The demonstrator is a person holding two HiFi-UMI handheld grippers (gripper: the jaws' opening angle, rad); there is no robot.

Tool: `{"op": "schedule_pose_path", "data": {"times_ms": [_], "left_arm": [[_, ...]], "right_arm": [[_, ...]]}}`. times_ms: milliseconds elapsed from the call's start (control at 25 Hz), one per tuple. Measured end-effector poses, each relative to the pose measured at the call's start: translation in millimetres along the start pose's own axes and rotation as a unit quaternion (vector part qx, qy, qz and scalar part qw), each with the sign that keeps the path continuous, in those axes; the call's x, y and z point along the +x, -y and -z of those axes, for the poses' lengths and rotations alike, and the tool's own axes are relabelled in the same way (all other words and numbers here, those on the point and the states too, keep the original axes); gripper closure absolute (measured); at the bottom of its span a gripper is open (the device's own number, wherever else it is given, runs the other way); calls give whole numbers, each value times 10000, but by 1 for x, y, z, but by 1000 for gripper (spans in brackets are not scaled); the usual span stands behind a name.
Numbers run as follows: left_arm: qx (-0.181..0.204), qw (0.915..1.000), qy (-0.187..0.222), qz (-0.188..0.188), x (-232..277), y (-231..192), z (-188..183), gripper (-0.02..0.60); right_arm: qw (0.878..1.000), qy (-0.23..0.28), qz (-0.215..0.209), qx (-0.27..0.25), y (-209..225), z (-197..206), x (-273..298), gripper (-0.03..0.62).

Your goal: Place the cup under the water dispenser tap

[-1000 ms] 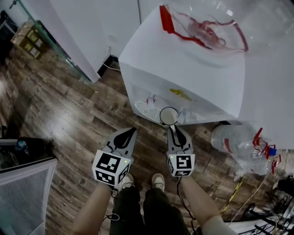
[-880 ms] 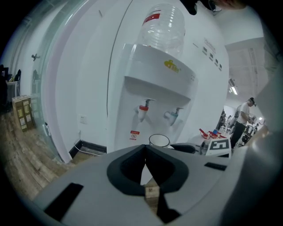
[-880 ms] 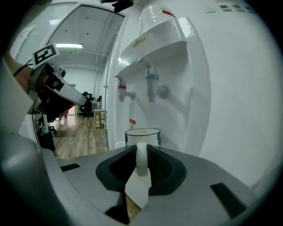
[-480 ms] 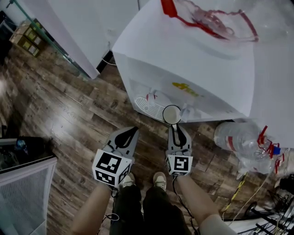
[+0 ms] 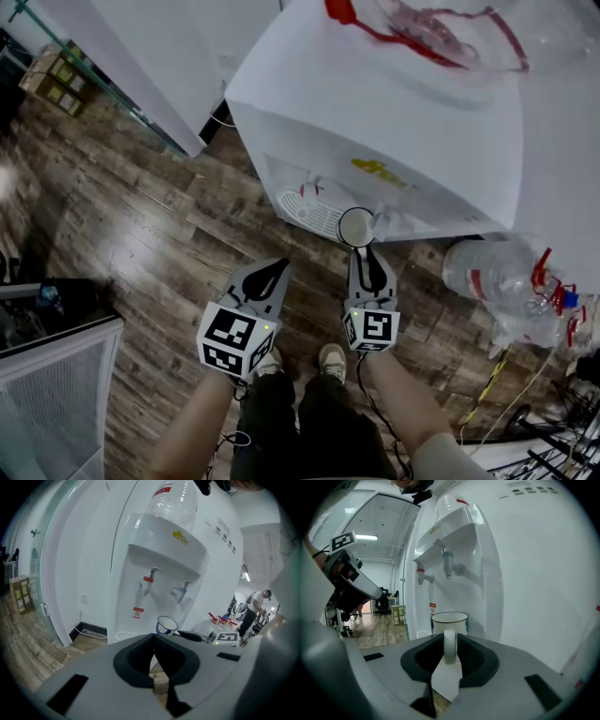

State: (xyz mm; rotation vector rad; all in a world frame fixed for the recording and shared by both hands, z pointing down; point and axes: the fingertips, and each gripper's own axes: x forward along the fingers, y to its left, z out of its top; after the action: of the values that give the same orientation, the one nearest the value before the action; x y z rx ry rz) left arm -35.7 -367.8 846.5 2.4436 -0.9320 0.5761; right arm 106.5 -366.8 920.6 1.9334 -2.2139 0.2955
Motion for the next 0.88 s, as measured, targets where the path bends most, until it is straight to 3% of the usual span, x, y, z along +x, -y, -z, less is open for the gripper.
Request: {"op": "schedule_pose_path", "data": {"times_ms": [200,320,440,680,880], "left_arm": [[-39,9999,-104,9,-3,4,3,575],[-74,9999,-142,7,-7,6,3,575],[-147,9997,-187,-25,-11,7,3,575],[-252,9994,-225,-57,-28,9,-4,575],[-250,9994,-212,-65,-49,16,-23,575]], "right_arm": [[9999,-133,28,6,3,0,0,464],[9996,-233,-172,-24,-2,0,2,403],[9990,-304,-312,-136,-12,-1,3,387],[9984,-536,-121,-116,-9,-7,1,321],[9980,-623,-50,-130,-4,-38,-17,304]]}}
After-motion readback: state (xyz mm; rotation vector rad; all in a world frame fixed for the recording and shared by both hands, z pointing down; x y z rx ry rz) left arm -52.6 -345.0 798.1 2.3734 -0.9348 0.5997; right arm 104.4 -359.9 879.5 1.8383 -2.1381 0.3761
